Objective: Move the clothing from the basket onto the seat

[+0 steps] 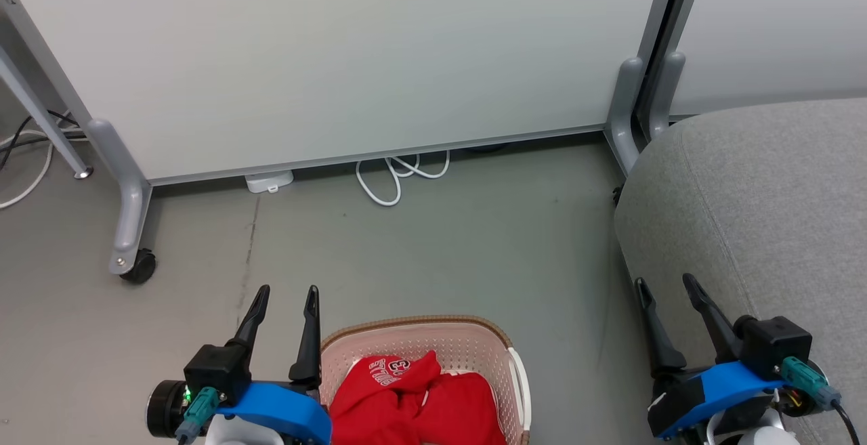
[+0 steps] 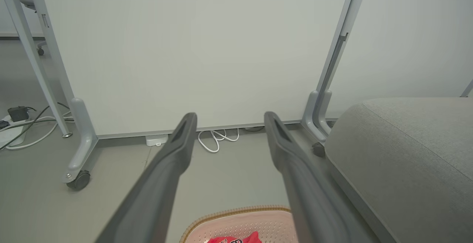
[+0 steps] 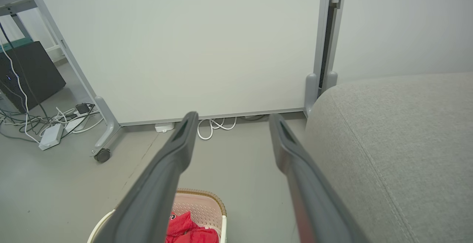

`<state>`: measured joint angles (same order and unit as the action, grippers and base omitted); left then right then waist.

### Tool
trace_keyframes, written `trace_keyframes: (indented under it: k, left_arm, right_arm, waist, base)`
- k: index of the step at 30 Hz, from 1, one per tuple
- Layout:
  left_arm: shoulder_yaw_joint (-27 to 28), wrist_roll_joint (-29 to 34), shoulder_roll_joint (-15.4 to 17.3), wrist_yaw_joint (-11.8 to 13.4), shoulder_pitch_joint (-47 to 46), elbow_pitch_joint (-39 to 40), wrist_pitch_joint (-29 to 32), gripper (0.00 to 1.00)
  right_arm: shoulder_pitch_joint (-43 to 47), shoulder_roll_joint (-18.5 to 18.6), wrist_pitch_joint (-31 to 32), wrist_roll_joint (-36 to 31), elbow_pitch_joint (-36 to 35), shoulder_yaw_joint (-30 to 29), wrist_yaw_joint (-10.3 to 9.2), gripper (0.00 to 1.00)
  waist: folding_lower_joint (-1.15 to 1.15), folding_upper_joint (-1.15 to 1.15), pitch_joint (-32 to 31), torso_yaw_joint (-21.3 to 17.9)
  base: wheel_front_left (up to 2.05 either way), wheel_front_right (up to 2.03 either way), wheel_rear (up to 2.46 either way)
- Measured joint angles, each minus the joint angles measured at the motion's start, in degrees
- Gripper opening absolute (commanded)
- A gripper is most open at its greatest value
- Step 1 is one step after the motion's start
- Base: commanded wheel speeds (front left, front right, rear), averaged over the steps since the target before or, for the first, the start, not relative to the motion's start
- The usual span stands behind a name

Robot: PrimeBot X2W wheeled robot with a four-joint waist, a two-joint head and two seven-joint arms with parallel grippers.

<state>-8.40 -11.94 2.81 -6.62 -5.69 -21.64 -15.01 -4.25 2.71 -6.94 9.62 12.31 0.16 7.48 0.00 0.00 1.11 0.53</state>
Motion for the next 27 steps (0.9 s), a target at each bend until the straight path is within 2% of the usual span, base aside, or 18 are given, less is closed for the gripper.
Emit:
trace_keyframes:
  k: [6, 15, 27]
  left_arm:
    - [0.1, 0.7, 0.3, 0.0, -1.0, -0.4, -0.1, 1.00]
    - [0.1, 0.9, 2.2, -0.5, -5.9, -3.2, -0.1, 1.00]
    - [-7.0, 1.4, 6.8, -0.8, -16.7, -17.5, 0.0, 1.00]
  right_arm:
    - [-1.9, 0.0, -0.7, 0.2, -0.7, 0.5, 0.00, 1.00]
    - [-8.3, 0.0, -2.4, 0.7, -1.6, 2.7, 0.00, 1.00]
    - [-15.7, 0.1, -5.4, 2.2, -2.0, 6.5, 0.00, 1.00]
  waist:
    - [0.00, 0.00, 3.6, -0.8]
    - [0.00, 0.00, 12.8, -3.2]
    - [0.01, 0.00, 27.1, -8.7]
  base:
    - [0.00, 0.00, 0.00]
    - [0.00, 0.00, 0.00]
    - [0.00, 0.00, 0.00]
